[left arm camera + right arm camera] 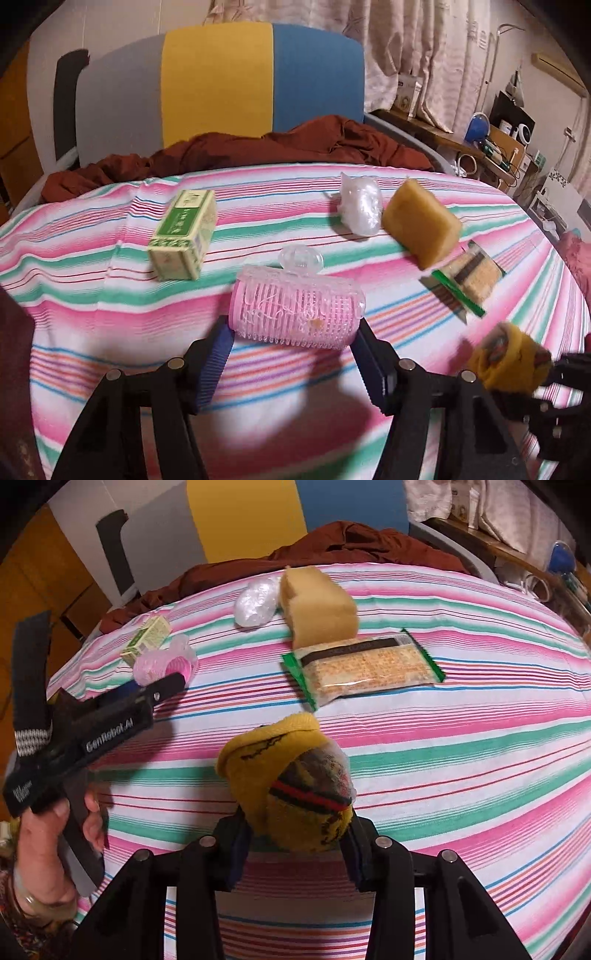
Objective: Organize objects
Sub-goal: 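Grasp the pink hair roller with the left tool while the right tool holds the hat, then carry the pink roller and yellow hat into the gold tray and release both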
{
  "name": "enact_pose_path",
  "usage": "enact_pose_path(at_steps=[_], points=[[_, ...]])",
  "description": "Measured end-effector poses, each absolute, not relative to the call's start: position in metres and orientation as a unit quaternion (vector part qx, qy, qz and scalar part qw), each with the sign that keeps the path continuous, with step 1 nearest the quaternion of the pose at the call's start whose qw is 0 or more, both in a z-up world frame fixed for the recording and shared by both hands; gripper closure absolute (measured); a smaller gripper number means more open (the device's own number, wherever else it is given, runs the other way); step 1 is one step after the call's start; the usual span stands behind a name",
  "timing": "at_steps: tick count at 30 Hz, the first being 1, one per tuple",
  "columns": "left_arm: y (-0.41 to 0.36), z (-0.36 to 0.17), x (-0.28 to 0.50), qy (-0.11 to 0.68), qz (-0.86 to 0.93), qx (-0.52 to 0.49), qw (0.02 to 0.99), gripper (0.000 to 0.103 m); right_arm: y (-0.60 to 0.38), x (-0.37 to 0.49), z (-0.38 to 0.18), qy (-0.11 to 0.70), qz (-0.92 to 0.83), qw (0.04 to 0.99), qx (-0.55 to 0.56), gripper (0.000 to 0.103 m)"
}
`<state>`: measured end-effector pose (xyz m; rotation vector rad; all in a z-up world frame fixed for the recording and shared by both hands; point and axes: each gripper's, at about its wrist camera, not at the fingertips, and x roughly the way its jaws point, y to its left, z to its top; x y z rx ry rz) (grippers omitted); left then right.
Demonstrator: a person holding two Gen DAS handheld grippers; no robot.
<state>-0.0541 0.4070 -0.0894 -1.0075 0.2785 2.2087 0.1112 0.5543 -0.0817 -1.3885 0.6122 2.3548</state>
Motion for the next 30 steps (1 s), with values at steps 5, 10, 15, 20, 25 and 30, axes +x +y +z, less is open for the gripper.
enact_pose_path(at_steps=[5,10,15,20,25,30], points=[[0.382,-0.088,-0.034,0.111,0.857,-0.370,0.342,0.038,0.548,0.108,-0.082,0.218,0.836,0.152,-0.480,0.060],[0.353,-0.086,-0.023,0.096,0.864,-0.369,0.329,0.038,0.536,0.106,-0.078,0.198,0.850,0.134,-0.470,0.061],[0.322,-0.082,-0.016,0.057,0.864,-0.385,0.320,0.038,0.521,0.104,-0.067,0.171,0.873,0.111,-0.444,0.062],[0.294,-0.067,0.003,0.029,0.862,-0.377,0.337,0.038,0.511,0.103,-0.062,0.156,0.885,0.097,-0.427,0.062],[0.261,-0.038,0.009,0.012,0.876,-0.345,0.337,0.038,0.504,0.101,-0.062,0.146,0.889,0.087,-0.424,0.062],[0.209,-0.015,-0.008,-0.016,0.897,-0.330,0.294,0.038,0.491,0.100,-0.062,0.135,0.896,0.072,-0.418,0.062]])
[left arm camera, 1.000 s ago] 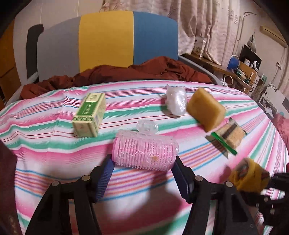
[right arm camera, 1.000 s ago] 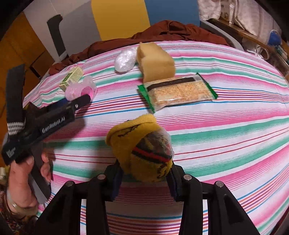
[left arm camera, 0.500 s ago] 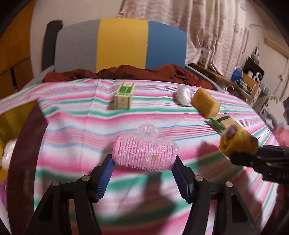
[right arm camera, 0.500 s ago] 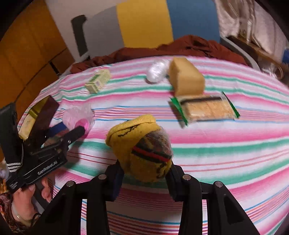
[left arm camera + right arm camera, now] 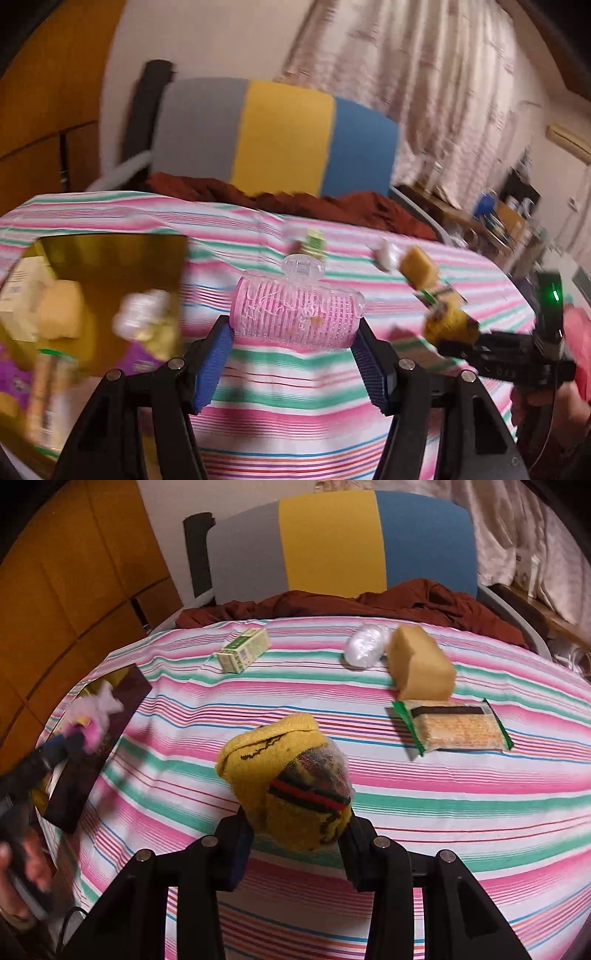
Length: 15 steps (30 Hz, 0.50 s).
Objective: Organize objects
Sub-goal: 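Carry the pink roller and yellow hat into the gold tray and release both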
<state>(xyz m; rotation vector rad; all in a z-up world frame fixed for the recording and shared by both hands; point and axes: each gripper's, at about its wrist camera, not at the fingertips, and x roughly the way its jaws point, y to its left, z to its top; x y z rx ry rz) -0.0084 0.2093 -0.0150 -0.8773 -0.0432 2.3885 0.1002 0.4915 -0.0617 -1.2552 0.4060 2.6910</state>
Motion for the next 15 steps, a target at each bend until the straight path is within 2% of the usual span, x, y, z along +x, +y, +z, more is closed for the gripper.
enact_pose_path(at_steps=[10,15], points=[[0.116,-0.023,-0.069,-0.082,0.905,-0.370,0.195,0.038,0.450,0.097,-0.050,0.096,0.913,0.021,-0.396,0.062],[0.101,-0.041,-0.089,-0.079,0.894,-0.403,0.178,0.038,0.427,0.093,-0.048,0.090,0.914,0.002,-0.395,0.062]])
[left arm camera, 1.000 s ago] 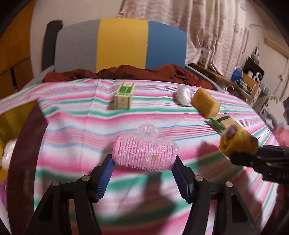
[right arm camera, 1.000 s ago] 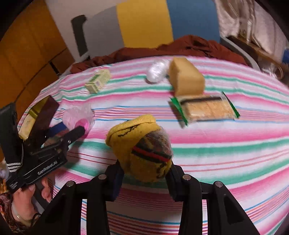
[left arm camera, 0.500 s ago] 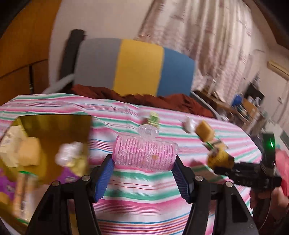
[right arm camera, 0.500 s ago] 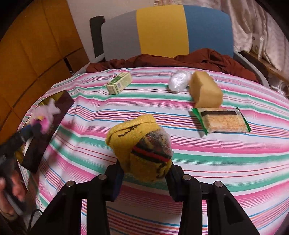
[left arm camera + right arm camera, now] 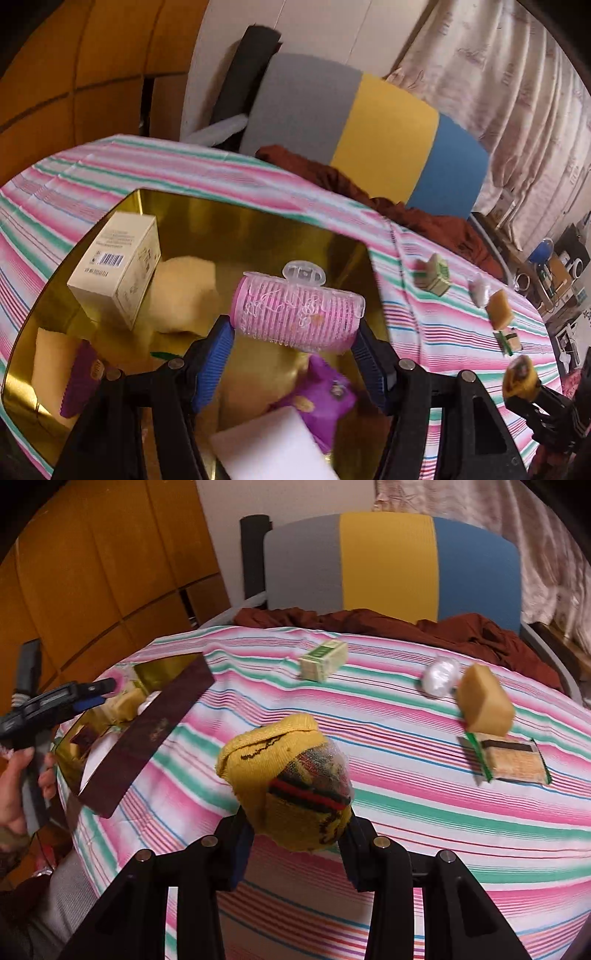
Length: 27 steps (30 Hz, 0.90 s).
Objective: Organize objects
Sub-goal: 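Carry the pink roller and yellow hat into the gold tray and release both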
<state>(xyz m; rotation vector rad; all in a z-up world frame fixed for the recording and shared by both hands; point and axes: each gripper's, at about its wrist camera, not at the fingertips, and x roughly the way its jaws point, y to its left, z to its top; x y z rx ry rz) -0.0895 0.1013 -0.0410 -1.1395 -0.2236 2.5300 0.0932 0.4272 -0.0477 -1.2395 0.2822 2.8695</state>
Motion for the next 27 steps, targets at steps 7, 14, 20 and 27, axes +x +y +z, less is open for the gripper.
enact_pose_path(at_steps=[7,14,20,27], points=[[0.097,-0.056,-0.101,-0.086,0.882,-0.432,0.169,0.038,0.415,0.094,-0.046,0.097,0.913,-0.006,-0.395,0.062],[0.077,-0.045,-0.084,-0.118,0.890,-0.414,0.149,0.037,0.408,0.092,-0.042,0.111,0.911,-0.015,-0.396,0.062],[0.053,-0.031,-0.056,-0.138,0.911,-0.368,0.120,0.037,0.384,0.075,-0.033,0.118,0.912,-0.041,-0.391,0.062],[0.046,-0.030,-0.037,-0.138,0.913,-0.360,0.131,0.035,0.333,0.032,-0.019,0.099,0.914,-0.085,-0.383,0.061]])
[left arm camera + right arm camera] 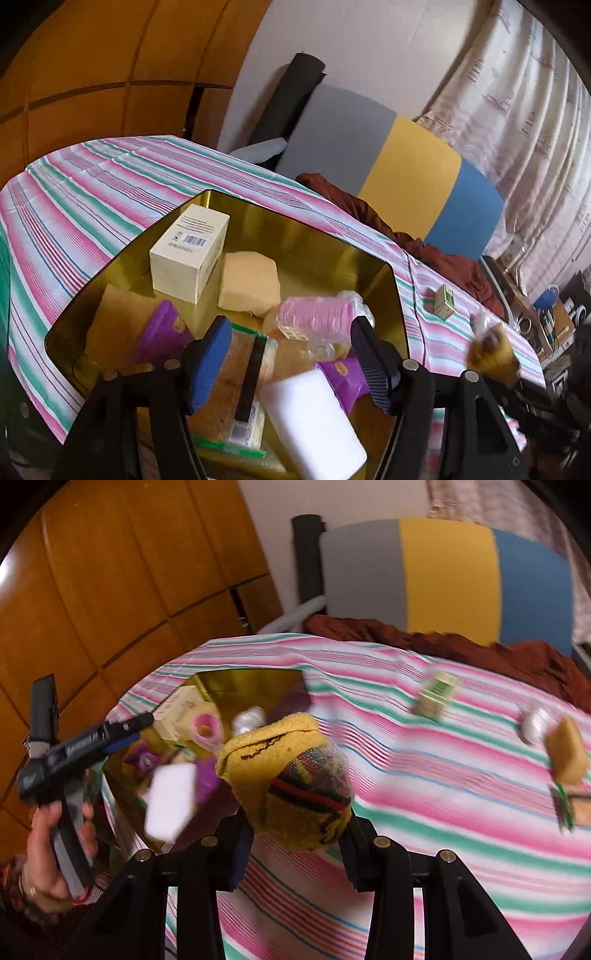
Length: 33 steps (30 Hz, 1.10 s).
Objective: Organize objects
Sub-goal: 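Carry the pink roller and yellow hat into the gold tray and release both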
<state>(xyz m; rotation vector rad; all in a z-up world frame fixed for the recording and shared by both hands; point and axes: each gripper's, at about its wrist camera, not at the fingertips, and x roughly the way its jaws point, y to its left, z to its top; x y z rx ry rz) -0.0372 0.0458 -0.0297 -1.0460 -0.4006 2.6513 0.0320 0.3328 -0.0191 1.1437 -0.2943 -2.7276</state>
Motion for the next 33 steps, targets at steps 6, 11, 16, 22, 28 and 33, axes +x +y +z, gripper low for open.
enact_pose_path(at_steps=[6,11,16,22,28,33], points=[[0.047,-0.032,-0.031,-0.128,0.914,-0.357,0.144,0.035,0.292,-0.012,-0.012,-0.088,-0.913,0.108,0.383,0.061],[0.038,-0.034,-0.028,-0.138,0.914,-0.356,0.139,0.035,0.270,-0.049,-0.009,-0.091,-0.912,0.107,0.385,0.061],[0.021,-0.034,-0.029,-0.157,0.914,-0.354,0.122,0.035,0.254,-0.091,-0.014,-0.092,-0.908,0.095,0.398,0.061],[0.004,-0.030,-0.034,-0.178,0.913,-0.351,0.107,0.035,0.239,-0.135,-0.026,-0.080,-0.904,0.079,0.412,0.054],[0.005,-0.031,-0.035,-0.181,0.912,-0.351,0.110,0.035,0.237,-0.142,-0.029,-0.099,-0.905,0.072,0.408,0.034],[0.018,-0.033,-0.030,-0.169,0.911,-0.356,0.124,0.035,0.242,-0.117,-0.019,-0.086,-0.915,0.064,0.390,0.032]])
